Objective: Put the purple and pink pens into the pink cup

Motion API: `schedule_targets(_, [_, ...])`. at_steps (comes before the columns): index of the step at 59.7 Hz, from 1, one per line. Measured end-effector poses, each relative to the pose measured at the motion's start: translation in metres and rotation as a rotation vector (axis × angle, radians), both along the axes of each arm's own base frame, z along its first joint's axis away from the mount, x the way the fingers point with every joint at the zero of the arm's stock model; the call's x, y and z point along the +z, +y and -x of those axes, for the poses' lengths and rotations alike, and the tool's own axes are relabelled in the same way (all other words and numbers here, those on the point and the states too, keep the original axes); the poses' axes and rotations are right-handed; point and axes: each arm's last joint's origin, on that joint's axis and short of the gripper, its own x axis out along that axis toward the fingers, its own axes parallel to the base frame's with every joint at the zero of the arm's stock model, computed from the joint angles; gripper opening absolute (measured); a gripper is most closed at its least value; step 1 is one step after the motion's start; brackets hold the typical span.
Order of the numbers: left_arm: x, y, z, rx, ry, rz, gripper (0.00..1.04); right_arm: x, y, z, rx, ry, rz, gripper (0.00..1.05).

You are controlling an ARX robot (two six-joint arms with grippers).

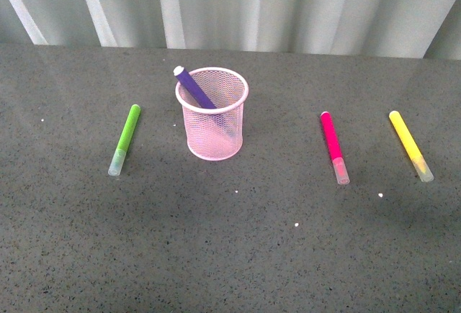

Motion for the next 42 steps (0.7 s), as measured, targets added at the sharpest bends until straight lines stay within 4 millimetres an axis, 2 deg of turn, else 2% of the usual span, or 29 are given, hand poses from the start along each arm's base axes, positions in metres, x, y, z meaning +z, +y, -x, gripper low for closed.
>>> schedule_targets(3, [0.0, 0.0, 0.0, 0.0, 0.001, 0.0, 0.98, 0.004, 0.0, -0.02, -0.005, 0.039, -0.006, 0.98])
schedule_targets(6, [0.0, 0.0, 0.0, 0.0, 0.0, 0.0, 0.98, 0.004, 0.003, -0.049, 0.023, 0.097, -0.025, 0.98])
schedule_targets(9, [0.0, 0.0, 0.0, 0.0, 0.0, 0.0, 0.98, -0.002, 0.008, -0.072, 0.053, 0.155, -0.029, 0.98])
schedule_targets(16, [0.0, 0.0, 0.0, 0.0, 0.0, 0.0, 0.98, -0.017, 0.023, -0.112, 0.125, 0.243, -0.028, 0.98])
schedule_targets(26, [0.0, 0.0, 0.0, 0.0, 0.0, 0.0, 0.98, -0.038, 0.044, -0.157, 0.181, 0.324, 0.024, 0.98])
schedule_targets(42, [0.0, 0.0, 0.0, 0.0, 0.0, 0.0, 0.98, -0.064, 0.065, -0.204, 0.181, 0.412, 0.015, 0.98])
